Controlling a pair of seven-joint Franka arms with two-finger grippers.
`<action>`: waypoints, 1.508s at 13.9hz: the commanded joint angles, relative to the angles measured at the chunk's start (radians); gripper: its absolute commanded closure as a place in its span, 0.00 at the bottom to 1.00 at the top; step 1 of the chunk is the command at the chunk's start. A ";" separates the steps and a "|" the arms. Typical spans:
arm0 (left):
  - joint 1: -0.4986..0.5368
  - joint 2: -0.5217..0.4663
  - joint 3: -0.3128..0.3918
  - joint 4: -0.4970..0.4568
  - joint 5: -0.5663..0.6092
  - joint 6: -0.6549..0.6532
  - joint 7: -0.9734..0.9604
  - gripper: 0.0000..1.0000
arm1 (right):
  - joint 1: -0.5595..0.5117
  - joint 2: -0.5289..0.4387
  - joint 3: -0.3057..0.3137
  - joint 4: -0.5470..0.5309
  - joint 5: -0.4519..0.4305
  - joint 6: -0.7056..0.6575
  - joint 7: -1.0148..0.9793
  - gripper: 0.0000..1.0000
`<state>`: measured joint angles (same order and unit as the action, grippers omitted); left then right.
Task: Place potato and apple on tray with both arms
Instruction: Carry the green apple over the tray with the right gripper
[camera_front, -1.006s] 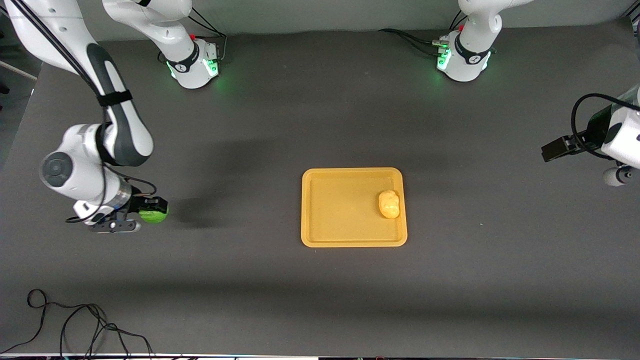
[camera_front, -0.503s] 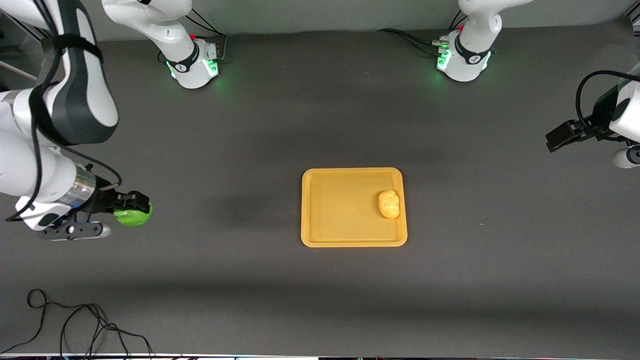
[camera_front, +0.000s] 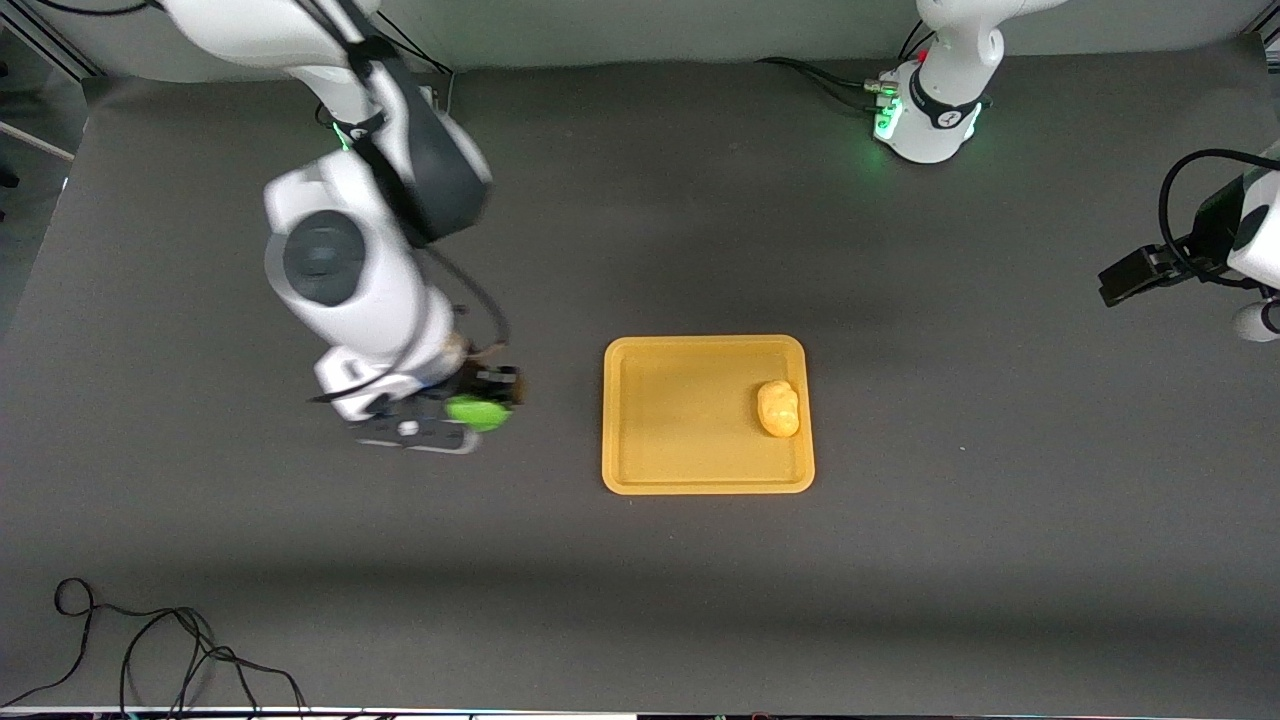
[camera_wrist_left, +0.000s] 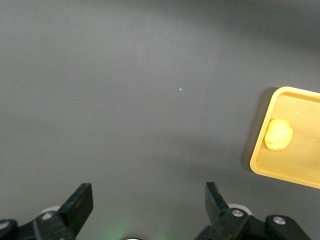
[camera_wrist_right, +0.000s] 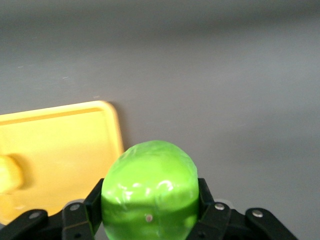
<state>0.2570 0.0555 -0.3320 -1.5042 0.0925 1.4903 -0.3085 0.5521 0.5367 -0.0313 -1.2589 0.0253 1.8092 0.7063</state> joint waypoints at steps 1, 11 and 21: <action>-0.127 -0.022 0.133 -0.024 -0.010 0.018 0.011 0.00 | 0.122 0.254 -0.015 0.308 -0.001 -0.011 0.230 0.62; -0.354 -0.022 0.376 -0.031 -0.051 0.033 0.054 0.00 | 0.305 0.568 -0.024 0.368 -0.148 0.330 0.456 0.63; -0.334 -0.023 0.380 -0.045 -0.050 0.082 0.167 0.00 | 0.304 0.612 -0.024 0.365 -0.157 0.383 0.452 0.00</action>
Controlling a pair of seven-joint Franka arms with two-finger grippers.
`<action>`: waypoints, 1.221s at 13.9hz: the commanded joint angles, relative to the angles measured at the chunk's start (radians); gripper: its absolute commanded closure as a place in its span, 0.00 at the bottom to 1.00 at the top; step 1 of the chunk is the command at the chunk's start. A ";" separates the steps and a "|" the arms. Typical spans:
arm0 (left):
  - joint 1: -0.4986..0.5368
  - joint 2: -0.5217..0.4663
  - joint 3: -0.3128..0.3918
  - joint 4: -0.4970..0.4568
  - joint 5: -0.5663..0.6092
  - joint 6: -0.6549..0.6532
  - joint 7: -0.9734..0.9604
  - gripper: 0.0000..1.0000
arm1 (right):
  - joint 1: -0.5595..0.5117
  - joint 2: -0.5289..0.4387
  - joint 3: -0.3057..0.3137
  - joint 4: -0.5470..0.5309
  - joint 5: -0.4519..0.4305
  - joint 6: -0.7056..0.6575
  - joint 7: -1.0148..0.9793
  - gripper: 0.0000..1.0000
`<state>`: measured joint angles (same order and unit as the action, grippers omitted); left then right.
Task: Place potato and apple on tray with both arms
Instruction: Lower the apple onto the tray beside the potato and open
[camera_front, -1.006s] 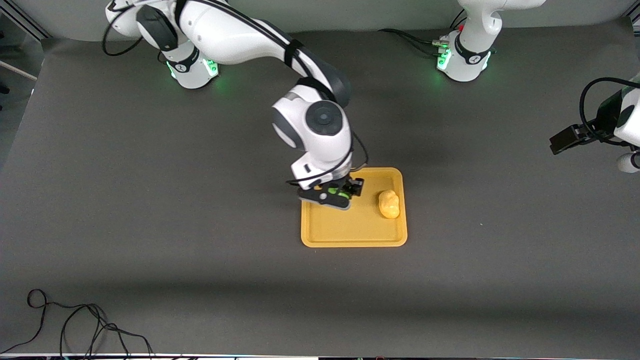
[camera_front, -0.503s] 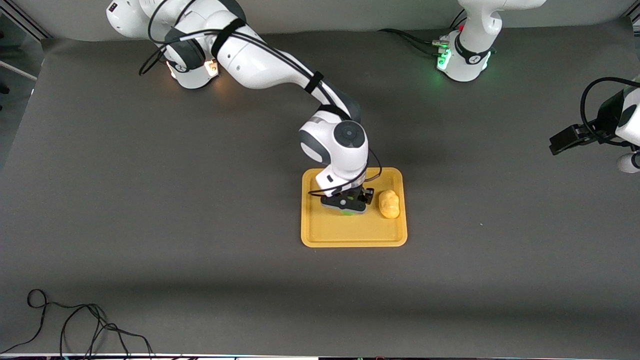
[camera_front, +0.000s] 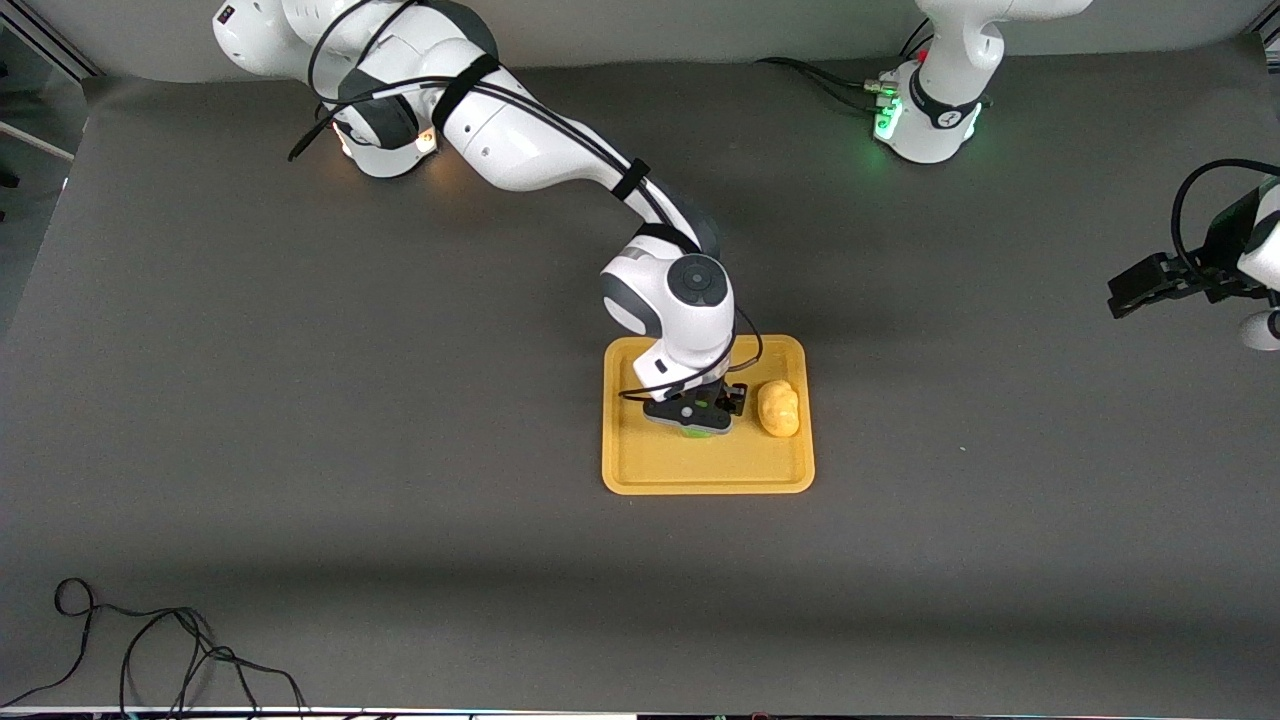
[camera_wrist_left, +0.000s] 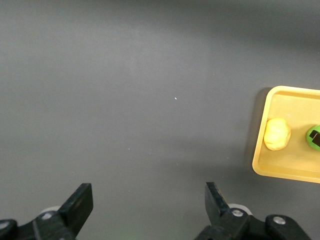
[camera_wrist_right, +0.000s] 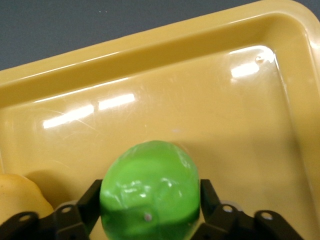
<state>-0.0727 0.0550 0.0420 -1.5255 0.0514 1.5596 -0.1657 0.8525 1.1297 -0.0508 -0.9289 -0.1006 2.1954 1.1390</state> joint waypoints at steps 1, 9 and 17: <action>-0.006 -0.023 0.004 -0.024 -0.007 0.013 0.026 0.00 | 0.000 0.015 -0.004 0.035 -0.033 -0.008 0.016 0.00; -0.009 -0.026 0.003 -0.024 -0.005 0.011 0.026 0.00 | -0.019 -0.077 -0.021 0.035 -0.028 -0.158 -0.040 0.00; -0.009 -0.026 0.001 -0.024 -0.005 0.007 0.026 0.00 | -0.168 -0.385 -0.020 0.033 -0.017 -0.555 -0.350 0.00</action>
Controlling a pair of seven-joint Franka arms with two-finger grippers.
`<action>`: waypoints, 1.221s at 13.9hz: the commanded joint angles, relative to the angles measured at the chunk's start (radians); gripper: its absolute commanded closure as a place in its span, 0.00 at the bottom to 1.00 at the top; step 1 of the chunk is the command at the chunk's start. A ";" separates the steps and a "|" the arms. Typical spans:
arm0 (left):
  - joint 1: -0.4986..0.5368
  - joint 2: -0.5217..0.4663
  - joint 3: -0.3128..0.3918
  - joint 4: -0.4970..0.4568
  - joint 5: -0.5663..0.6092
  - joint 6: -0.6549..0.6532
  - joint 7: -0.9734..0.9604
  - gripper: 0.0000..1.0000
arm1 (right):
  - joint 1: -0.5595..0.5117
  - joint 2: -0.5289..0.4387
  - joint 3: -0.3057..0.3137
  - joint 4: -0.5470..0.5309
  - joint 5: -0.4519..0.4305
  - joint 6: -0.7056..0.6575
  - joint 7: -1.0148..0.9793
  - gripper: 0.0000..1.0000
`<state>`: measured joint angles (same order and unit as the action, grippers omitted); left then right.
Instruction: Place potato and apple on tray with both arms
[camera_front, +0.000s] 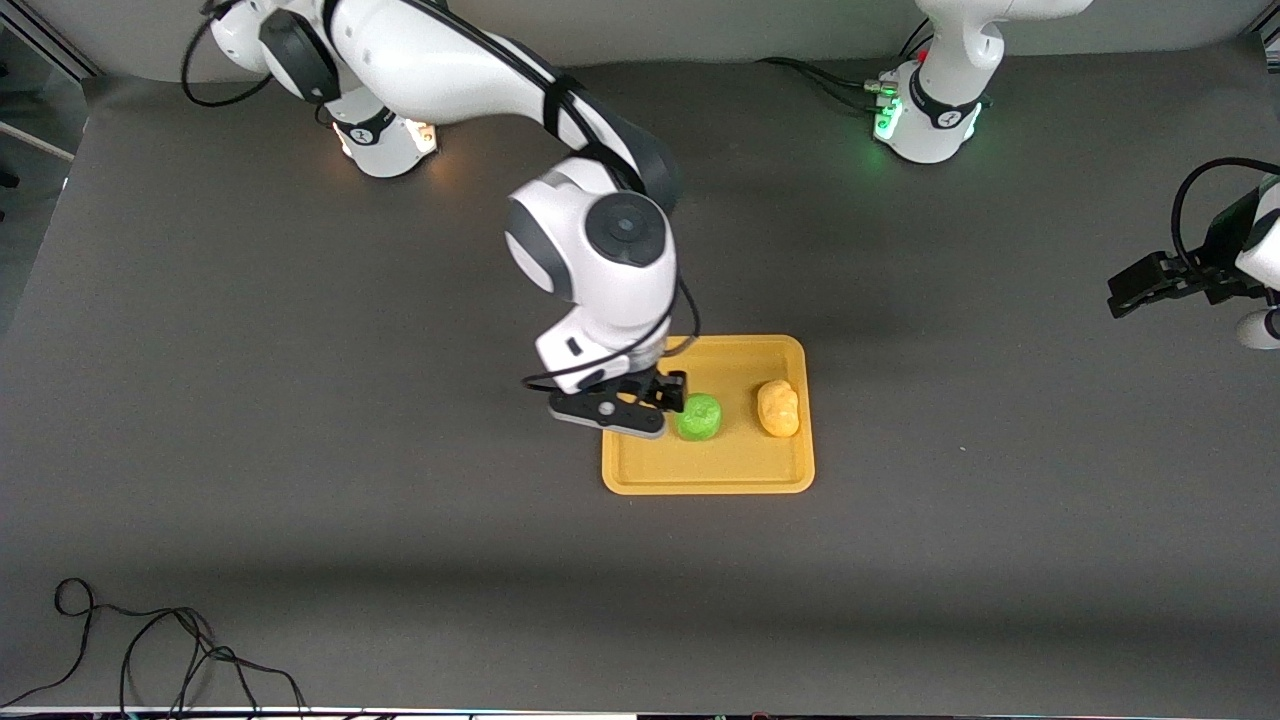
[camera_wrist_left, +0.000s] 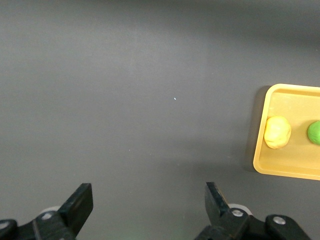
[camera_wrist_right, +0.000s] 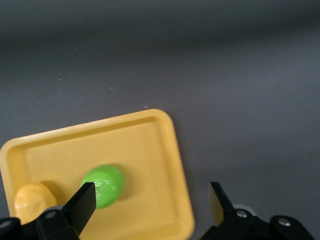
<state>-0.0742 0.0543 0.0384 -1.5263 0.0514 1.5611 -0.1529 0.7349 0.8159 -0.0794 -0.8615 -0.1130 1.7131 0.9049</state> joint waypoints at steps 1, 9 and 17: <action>-0.007 -0.025 0.005 -0.023 -0.005 0.004 0.013 0.00 | -0.086 -0.113 0.009 -0.036 -0.004 -0.123 -0.182 0.00; -0.007 -0.025 0.005 -0.023 -0.007 -0.001 0.013 0.00 | -0.372 -0.501 0.004 -0.364 0.081 -0.263 -0.581 0.00; -0.012 -0.025 0.005 -0.023 -0.007 -0.003 0.013 0.00 | -0.673 -0.793 0.006 -0.735 0.119 -0.133 -0.850 0.00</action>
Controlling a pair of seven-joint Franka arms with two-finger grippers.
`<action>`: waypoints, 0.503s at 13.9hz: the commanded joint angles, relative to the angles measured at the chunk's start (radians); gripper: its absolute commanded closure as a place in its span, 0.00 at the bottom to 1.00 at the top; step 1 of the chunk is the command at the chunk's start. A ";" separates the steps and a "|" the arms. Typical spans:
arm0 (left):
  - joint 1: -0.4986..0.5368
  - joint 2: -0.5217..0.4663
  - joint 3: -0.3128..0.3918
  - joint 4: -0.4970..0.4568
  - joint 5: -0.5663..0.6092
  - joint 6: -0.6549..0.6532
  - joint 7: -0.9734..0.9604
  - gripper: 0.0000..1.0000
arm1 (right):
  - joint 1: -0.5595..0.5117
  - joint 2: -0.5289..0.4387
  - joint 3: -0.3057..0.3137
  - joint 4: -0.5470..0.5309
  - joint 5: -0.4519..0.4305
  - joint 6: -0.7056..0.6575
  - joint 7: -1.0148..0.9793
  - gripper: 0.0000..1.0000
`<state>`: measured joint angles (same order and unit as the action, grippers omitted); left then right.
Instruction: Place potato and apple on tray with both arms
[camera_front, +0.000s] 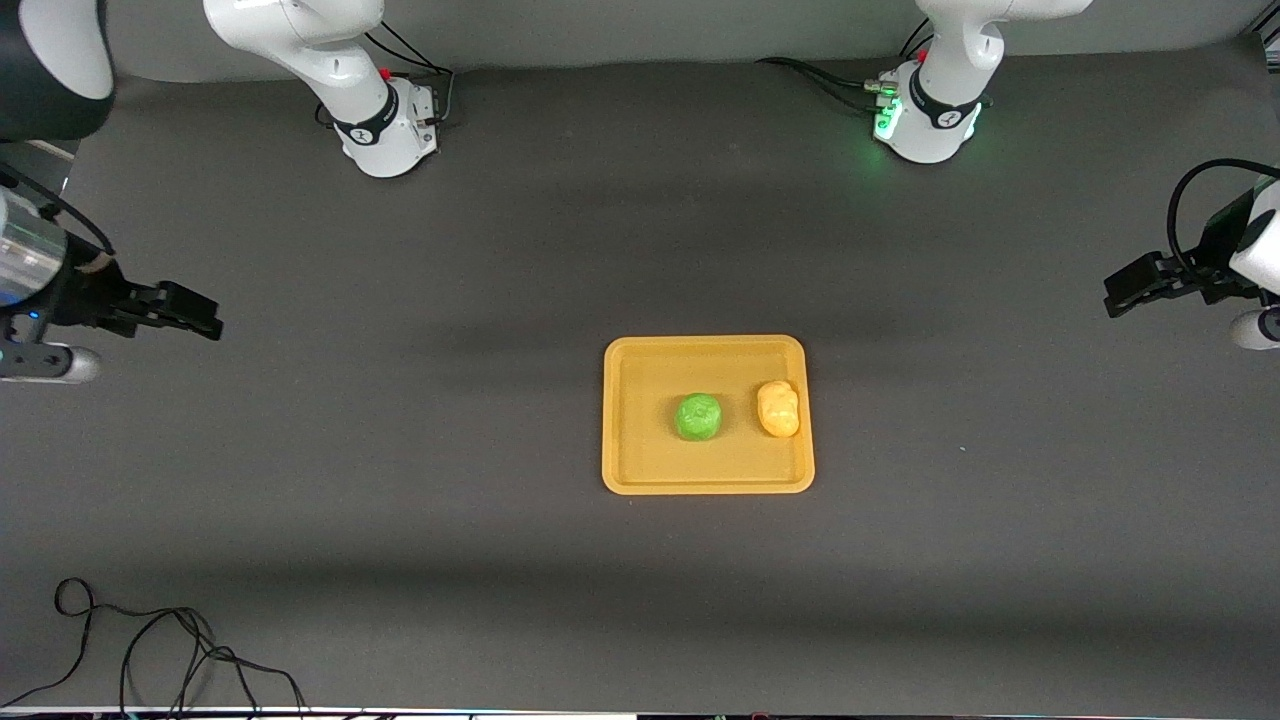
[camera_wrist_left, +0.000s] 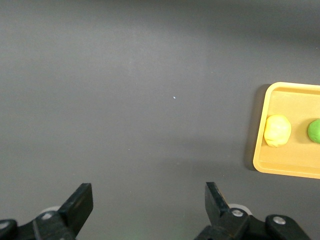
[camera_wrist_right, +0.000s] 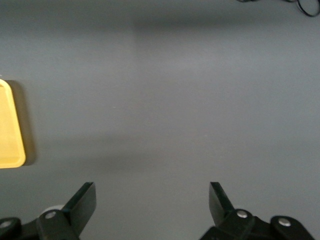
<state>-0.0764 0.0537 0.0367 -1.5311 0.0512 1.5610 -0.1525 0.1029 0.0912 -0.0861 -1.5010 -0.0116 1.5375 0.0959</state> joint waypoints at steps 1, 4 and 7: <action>-0.010 -0.025 0.006 -0.018 -0.007 -0.001 0.013 0.00 | -0.060 -0.067 0.012 -0.091 0.018 0.038 -0.062 0.00; -0.010 -0.025 0.006 -0.018 -0.007 -0.001 0.013 0.00 | -0.060 -0.067 -0.012 -0.088 0.016 0.029 -0.071 0.00; -0.010 -0.025 0.006 -0.018 -0.007 -0.001 0.013 0.00 | -0.058 -0.067 -0.017 -0.097 0.016 0.023 -0.070 0.00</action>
<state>-0.0765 0.0537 0.0366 -1.5314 0.0512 1.5610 -0.1524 0.0413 0.0485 -0.0935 -1.5631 -0.0106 1.5517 0.0448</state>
